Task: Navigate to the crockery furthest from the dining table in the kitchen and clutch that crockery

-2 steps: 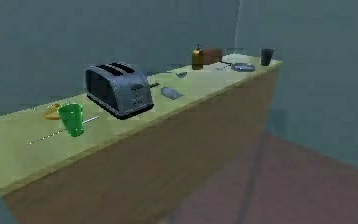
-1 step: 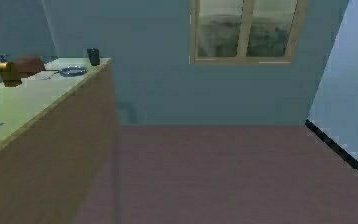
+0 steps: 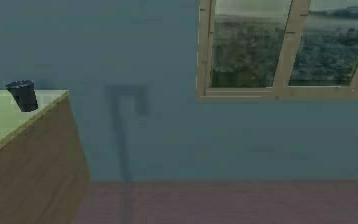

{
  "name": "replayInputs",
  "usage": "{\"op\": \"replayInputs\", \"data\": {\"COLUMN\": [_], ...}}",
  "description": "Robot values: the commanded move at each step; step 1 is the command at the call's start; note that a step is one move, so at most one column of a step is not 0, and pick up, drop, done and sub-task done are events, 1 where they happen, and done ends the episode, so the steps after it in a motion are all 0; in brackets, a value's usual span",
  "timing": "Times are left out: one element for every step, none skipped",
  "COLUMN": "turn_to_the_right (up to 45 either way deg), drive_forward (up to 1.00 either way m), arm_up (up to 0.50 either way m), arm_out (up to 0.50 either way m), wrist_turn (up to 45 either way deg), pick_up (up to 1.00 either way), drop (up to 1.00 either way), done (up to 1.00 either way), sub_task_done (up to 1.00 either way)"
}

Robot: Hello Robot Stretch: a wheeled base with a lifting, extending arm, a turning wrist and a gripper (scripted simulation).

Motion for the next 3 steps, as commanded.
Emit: {"op": "replayInputs", "data": {"turn_to_the_right": [0.0, -45.0, -45.0], "drive_forward": [0.65, 0.00, 0.00], "arm_up": [0.00, 0.00, 0.00], "arm_out": [0.00, 0.00, 0.00], "wrist_turn": [0.0, 0.0, 0.0], "pick_up": [0.00, 0.00, 0.00], "drop": [0.00, 0.00, 0.00], "done": [0.00, 0.00, 0.00], "sub_task_done": [0.00, 0.00, 0.00]}}
